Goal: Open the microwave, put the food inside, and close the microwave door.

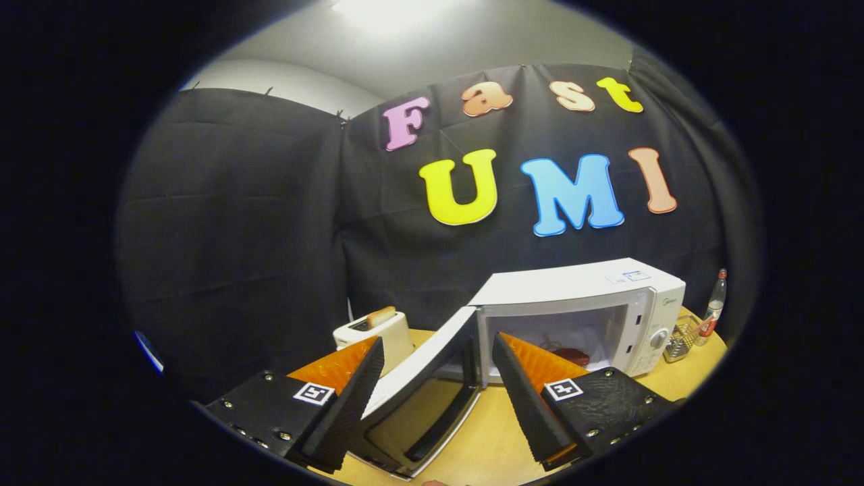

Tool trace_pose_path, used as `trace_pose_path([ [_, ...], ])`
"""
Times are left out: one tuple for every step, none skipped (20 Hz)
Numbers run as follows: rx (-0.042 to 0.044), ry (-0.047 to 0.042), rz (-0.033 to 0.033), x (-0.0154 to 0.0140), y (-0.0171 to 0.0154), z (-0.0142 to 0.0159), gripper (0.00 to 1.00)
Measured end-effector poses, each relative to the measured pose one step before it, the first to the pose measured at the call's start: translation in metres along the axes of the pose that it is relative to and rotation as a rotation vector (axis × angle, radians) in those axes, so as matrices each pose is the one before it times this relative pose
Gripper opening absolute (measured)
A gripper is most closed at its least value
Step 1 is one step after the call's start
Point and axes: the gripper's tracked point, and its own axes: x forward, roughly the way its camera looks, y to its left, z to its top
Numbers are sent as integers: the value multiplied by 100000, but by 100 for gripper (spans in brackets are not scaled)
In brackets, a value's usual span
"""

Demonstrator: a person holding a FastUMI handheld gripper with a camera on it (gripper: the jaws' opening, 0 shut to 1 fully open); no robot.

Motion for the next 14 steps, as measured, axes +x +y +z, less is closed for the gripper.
trace_pose_path([
  [-387,-221,3045,-304,1321,-144,97],
  [-136,444,3104,-256,1378,-147,97],
  [-33,501,2879,-221,1454,-228,97],
  [136,217,2743,-167,1409,-122,97],
  [320,293,2842,-200,1434,-178,98],
  [399,477,2735,-35,1457,-272,98],
  [78,569,3068,-62,1409,-466,97],
  [-501,1044,2937,14,1312,-489,97],
  [-782,1249,2195,192,1060,-665,97],
  [-251,1513,2510,12,1034,-633,97],
  [101,1756,1963,153,1017,-804,94],
  [97,1739,1508,48,749,-828,93],
  [-39,1287,1172,275,483,-639,93],
  [-365,860,758,310,370,-539,93],
])
